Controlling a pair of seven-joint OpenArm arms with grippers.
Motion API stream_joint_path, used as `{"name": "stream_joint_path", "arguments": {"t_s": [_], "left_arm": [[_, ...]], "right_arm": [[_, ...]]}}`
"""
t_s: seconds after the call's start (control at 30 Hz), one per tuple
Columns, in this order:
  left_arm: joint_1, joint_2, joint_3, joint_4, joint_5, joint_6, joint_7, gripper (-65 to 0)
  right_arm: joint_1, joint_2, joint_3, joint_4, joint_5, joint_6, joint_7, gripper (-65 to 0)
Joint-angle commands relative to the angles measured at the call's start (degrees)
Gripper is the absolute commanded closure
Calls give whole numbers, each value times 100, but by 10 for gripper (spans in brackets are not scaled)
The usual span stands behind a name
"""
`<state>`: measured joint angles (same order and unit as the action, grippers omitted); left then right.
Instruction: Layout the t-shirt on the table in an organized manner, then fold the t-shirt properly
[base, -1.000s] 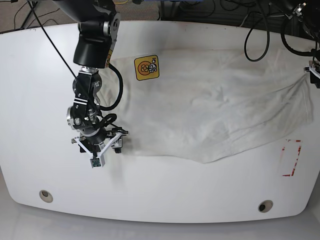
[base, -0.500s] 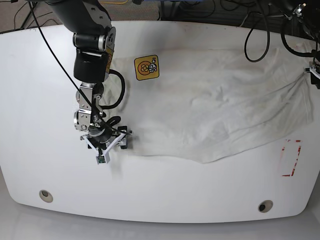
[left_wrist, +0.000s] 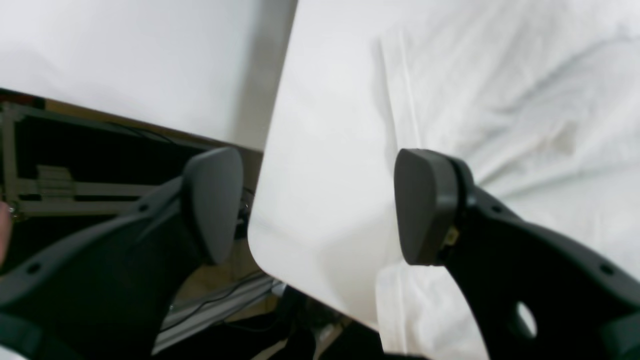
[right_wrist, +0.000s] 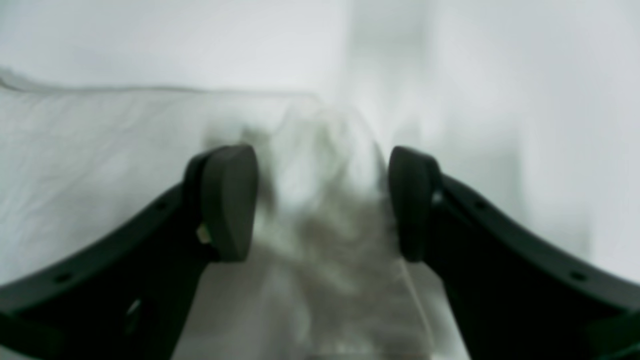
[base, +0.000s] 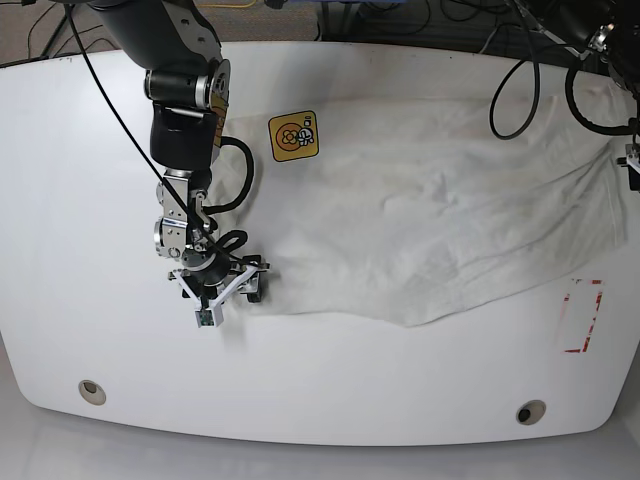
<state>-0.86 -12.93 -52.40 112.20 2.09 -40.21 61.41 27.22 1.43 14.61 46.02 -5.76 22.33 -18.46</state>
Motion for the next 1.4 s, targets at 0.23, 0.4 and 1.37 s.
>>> {"name": "stream_joint_path", "arguments": {"t_s": [0.23,0.4,1.37], "left_arm": [[-762,-391,-13,-948,306,21,-132,-456],[-1149,-619,-13,-1880,323,21,-255,-457],[-2696,-1648,735,-7752,332,78,-3499,-458]], "right_arm": [[113,-112,-15,27,18,22,-172,-138],[130,-112,-15,27,18,22,-172,0],[113,-183,-15,44,18,31,-145,-6]]}}
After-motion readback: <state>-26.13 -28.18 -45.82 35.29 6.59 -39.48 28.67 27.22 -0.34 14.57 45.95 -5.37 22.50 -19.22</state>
